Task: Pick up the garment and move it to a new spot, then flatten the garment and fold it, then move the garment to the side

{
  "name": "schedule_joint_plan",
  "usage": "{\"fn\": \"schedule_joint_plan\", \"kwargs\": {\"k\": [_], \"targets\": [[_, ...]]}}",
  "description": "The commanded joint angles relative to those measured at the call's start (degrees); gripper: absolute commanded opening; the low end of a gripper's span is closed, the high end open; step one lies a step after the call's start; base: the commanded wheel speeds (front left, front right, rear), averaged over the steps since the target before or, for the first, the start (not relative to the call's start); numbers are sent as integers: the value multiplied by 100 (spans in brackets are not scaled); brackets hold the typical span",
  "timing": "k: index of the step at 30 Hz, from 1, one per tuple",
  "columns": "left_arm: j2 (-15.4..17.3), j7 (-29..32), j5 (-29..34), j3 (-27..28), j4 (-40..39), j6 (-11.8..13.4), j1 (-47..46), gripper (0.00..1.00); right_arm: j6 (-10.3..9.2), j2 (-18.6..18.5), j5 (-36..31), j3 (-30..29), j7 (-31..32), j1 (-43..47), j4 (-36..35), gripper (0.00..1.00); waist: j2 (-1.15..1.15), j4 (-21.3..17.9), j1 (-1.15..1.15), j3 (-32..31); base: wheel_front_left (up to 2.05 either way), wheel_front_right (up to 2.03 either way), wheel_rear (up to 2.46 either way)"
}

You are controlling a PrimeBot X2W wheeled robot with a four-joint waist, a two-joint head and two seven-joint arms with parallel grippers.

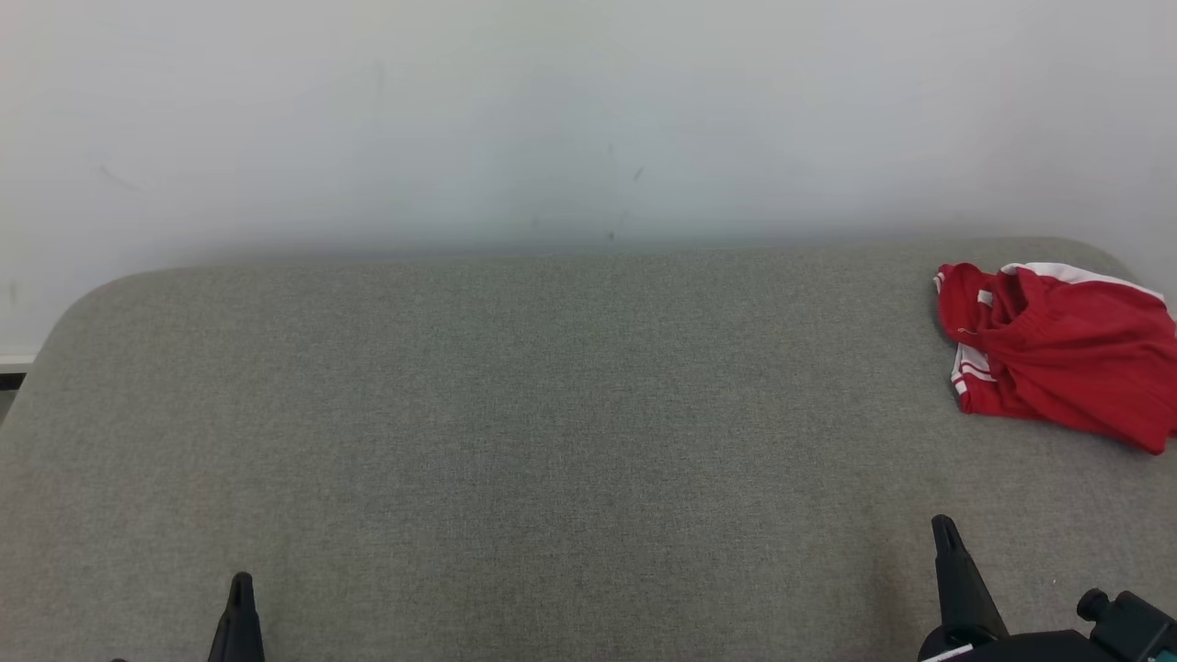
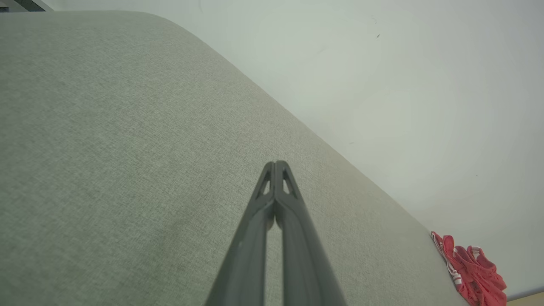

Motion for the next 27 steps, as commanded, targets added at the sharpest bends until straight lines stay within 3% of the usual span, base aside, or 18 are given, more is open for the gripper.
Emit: {"fn": "schedule_joint_plan", "kwargs": {"k": [1,27], "targets": [[11,33,-214,33,-41,-12,-154,0,1,-52,188,-36,36,-151,-47,0,0,1,0,3,0,0,0],[-45,500,-2049,94,101,-98,-440,0,2,-53,1999,-244,422,-424,147,0,0,10,0,59,0,0,0]]}}
